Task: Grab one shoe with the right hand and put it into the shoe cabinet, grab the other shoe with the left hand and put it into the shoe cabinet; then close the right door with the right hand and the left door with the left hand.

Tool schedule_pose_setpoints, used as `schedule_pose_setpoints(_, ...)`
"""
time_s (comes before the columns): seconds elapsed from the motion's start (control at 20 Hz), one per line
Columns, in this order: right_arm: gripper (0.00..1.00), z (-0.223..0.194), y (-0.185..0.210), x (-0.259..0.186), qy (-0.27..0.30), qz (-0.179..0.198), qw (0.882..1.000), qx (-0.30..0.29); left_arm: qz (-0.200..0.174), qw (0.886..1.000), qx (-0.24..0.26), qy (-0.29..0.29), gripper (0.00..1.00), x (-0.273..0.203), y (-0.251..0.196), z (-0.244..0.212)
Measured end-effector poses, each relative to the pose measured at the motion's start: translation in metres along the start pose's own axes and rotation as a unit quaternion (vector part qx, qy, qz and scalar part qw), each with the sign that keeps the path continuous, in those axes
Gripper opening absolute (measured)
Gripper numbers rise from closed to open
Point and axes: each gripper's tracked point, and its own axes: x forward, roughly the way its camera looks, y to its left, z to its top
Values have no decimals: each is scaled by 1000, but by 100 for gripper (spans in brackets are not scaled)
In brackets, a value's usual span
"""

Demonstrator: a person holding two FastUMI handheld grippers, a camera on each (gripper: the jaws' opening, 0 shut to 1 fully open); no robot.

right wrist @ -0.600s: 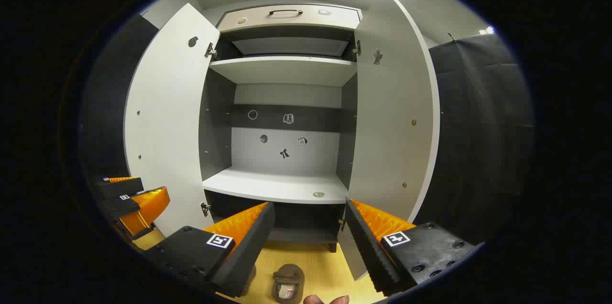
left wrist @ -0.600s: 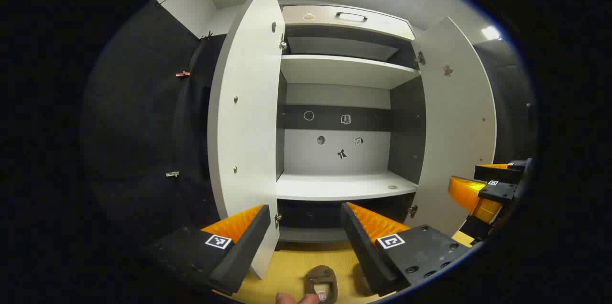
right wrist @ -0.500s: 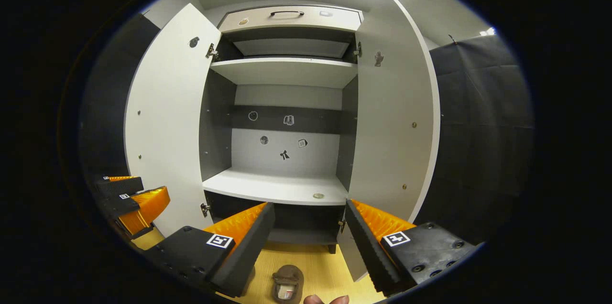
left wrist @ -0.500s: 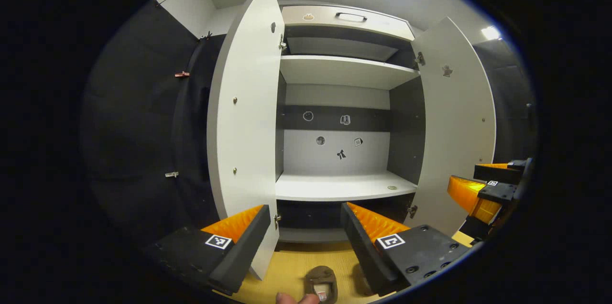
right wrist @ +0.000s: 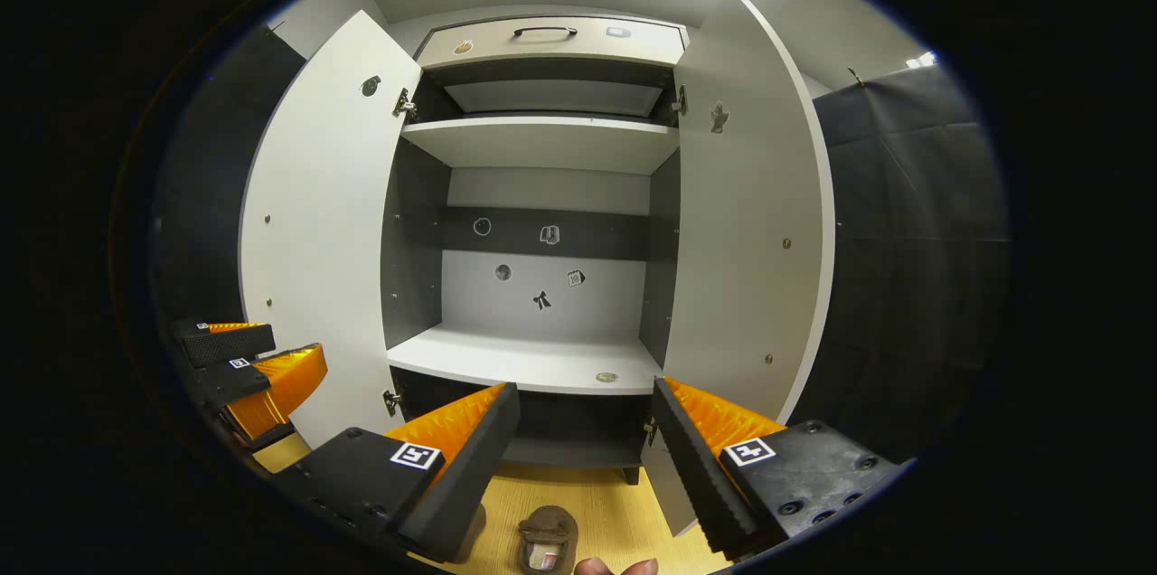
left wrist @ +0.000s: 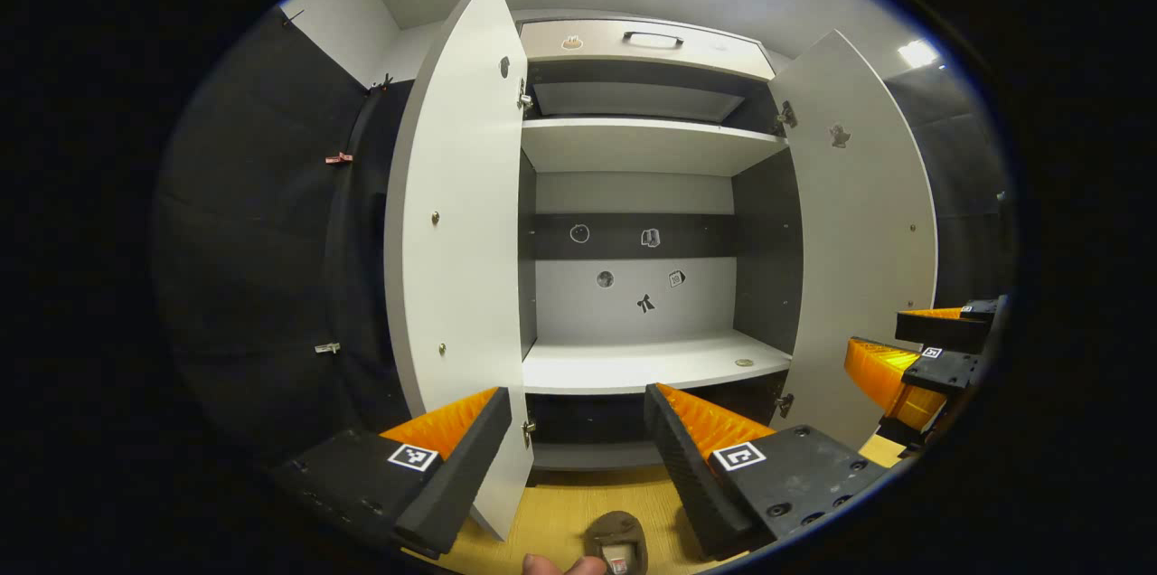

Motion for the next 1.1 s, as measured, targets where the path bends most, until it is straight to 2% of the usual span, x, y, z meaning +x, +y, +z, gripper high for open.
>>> schedule_pose_setpoints(0.35,98,0,3,-2,0,2,1000,-1,-2,1000,1,-5,95,-2,0,3)
schedule_pose_setpoints(0.4,95,-1,4,-2,2,2,1000,1,-2,1000,2,-7,95,-3,1,4)
schedule_pose_setpoints(0.6,98,-23,9,-3,35,5,999,3,-4,1000,5,-9,95,-3,5,3)
schedule_pose_setpoints(0.75,98,-64,17,-5,83,14,996,12,2,1000,7,-5,95,-3,12,-2)
schedule_pose_setpoints(0.9,98,-122,29,-10,140,32,990,4,12,1000,19,2,95,-5,23,-10)
schedule_pose_setpoints(1.1,98,-212,44,-22,237,55,970,13,13,1000,20,17,95,-9,28,-25)
